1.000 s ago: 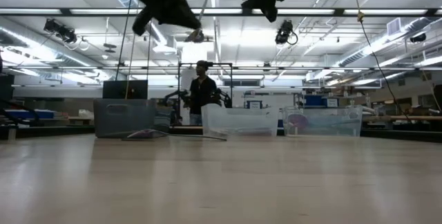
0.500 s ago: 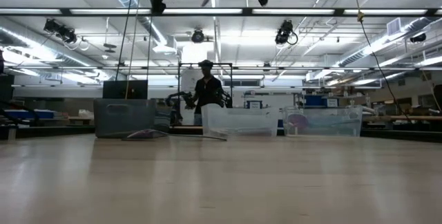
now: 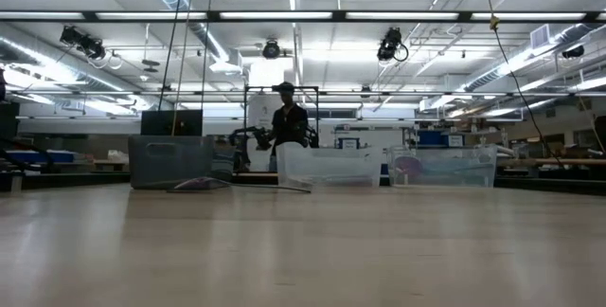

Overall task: Sort silverware by color (type)
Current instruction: Put the gold spoon into the black bin

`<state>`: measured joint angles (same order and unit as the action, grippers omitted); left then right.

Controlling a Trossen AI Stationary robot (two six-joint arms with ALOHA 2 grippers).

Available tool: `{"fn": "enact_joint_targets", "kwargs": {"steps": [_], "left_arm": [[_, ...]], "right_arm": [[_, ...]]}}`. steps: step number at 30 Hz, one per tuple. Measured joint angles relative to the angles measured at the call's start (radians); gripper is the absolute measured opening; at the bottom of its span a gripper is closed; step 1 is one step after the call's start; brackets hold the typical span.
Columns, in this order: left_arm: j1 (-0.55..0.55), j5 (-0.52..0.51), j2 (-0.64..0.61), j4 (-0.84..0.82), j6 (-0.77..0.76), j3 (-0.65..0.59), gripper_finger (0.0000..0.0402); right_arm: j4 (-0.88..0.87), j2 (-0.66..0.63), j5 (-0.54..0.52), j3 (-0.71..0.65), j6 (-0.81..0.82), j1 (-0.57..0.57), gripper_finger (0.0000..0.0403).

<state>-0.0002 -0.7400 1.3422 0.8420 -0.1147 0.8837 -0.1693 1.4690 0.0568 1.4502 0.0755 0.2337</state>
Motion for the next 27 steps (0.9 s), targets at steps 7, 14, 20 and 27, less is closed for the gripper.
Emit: {"fn": "enact_joint_targets", "kwargs": {"steps": [7, 14, 20, 27], "left_arm": [[0.01, 0.09, 0.0, 0.035, 0.046, 0.0, 0.0008], [0.01, 0.101, 0.0, 0.037, 0.086, 0.001, 0.0008], [0.01, 0.1, -0.006, 0.039, 0.106, 0.002, 0.0008], [0.01, 0.077, -0.006, 0.038, 0.169, 0.002, 0.0008]], "right_arm": [[0.012, 0.01, 0.078, -0.002, 0.06, 0.0, 0.012], [-0.009, 0.002, 0.11, -0.002, 0.079, 0.005, 0.013], [-0.062, -0.028, 0.156, -0.002, 0.084, 0.031, 0.0168], [-0.035, -0.009, 0.103, 0.0, 0.058, 0.002, 0.0214]]}}
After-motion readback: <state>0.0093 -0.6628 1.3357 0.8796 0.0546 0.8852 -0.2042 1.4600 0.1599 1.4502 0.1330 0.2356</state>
